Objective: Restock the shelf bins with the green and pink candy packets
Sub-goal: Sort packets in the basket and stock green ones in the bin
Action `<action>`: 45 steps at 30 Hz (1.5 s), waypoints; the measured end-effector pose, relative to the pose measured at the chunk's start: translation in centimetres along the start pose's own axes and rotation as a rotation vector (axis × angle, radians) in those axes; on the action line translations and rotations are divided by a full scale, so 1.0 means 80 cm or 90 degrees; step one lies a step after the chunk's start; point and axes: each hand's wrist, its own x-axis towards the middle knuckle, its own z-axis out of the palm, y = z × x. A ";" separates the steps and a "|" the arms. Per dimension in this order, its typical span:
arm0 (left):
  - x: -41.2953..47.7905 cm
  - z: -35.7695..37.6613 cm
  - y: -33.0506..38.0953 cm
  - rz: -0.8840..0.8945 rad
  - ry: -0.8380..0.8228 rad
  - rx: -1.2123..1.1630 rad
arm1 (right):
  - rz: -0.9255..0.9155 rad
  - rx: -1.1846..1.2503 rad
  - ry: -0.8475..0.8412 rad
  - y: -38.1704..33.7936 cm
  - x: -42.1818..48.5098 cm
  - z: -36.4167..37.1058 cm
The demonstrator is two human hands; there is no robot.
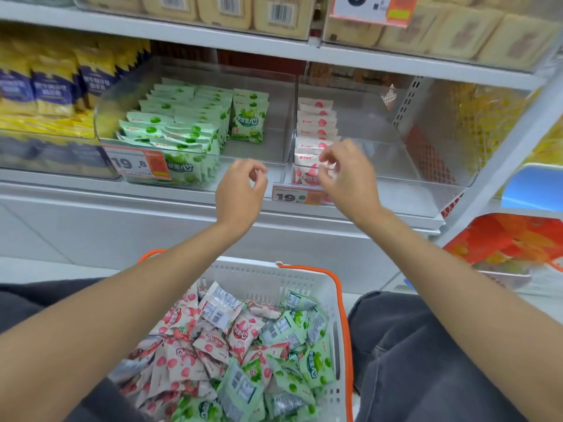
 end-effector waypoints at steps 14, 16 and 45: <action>-0.168 -0.006 -0.210 -0.331 -0.532 0.140 | 0.381 0.034 -0.806 0.012 -0.272 0.197; -0.170 -0.005 -0.224 -0.330 -0.538 0.166 | 0.473 0.078 -0.804 0.000 -0.289 0.219; -0.049 -0.026 0.008 -0.181 -0.404 -0.210 | 0.164 0.214 -0.387 -0.010 -0.049 -0.023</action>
